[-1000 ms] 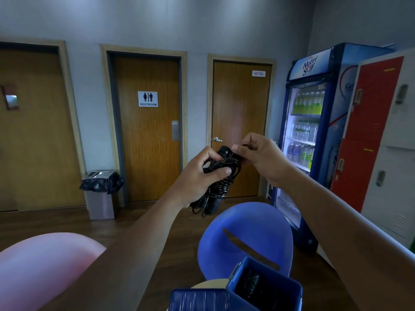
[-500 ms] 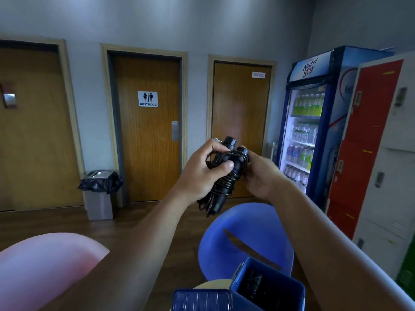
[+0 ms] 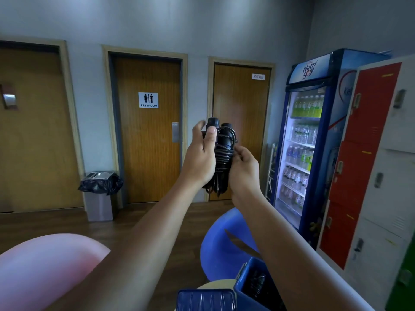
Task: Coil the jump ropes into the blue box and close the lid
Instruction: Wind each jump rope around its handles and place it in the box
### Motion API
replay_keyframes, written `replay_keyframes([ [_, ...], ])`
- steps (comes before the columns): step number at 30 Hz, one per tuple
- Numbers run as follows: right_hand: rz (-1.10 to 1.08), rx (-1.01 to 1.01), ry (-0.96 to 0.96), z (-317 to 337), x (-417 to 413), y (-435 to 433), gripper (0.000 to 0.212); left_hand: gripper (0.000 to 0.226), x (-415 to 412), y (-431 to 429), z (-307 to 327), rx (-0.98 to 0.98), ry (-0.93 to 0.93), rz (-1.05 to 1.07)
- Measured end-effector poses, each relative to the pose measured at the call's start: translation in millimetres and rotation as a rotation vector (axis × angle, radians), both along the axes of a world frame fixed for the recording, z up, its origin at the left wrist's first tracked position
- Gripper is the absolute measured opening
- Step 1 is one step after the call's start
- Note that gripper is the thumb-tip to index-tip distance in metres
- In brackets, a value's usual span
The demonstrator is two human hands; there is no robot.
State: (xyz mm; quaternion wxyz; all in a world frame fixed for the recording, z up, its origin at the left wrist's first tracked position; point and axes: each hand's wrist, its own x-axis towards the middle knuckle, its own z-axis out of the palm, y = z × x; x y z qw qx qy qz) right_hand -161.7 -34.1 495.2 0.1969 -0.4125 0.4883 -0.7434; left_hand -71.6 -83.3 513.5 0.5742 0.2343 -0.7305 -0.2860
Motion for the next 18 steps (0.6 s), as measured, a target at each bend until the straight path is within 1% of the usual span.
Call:
replay_keyframes([
  [2, 0.018, -0.032, -0.065, -1, 8, 1, 0.032, 0.044, 2, -1, -2, 0.017, 0.021, 0.023],
  [4, 0.053, -0.036, -0.089, -6, 17, -1, 0.038, 0.049, 2, -2, -6, 0.071, 0.067, 0.026],
  [7, -0.018, 0.039, 0.012, -15, 24, -8, 0.059, 0.061, 1, -2, -10, 0.206, 0.082, -0.001],
  [10, -0.129, 0.044, 0.144, -18, 21, -11, 0.05, 0.058, 4, -2, -9, 0.384, 0.085, -0.03],
  [11, -0.153, 0.025, 0.179, -19, 20, -11, 0.045, 0.055, 5, -3, -9, 0.409, 0.087, -0.051],
  [13, -0.202, -0.025, 0.212, -20, 22, -9, 0.037, 0.048, 8, -1, -9, 0.398, 0.081, -0.071],
  [16, -0.232, -0.075, 0.205, -23, 25, -11, 0.034, 0.058, 9, 0, -10, 0.325, 0.099, -0.053],
  [18, -0.23, -0.098, 0.197, -24, 25, -13, 0.036, 0.058, 10, 1, -11, 0.263, 0.109, -0.04],
])
